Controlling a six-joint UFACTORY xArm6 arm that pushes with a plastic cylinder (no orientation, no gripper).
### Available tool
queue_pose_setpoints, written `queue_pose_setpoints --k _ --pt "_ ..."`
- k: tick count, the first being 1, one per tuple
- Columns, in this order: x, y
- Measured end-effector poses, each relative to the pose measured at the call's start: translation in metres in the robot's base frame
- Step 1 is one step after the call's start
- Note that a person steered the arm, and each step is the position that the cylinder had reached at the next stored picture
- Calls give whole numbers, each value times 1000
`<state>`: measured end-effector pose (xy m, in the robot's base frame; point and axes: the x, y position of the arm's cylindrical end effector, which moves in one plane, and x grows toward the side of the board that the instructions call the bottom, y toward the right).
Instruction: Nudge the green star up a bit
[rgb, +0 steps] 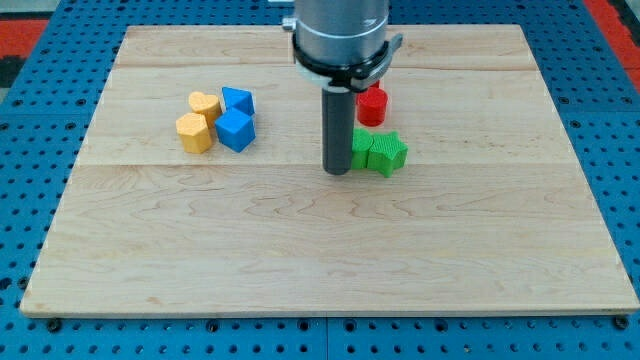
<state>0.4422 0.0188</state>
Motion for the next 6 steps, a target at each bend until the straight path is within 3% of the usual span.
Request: queue_pose_setpoints --k 1,2,3,4,6 --pt "-24 0" --pt "-19 -18" --pt "22 24" --pt "27 72" --pt "-28 10"
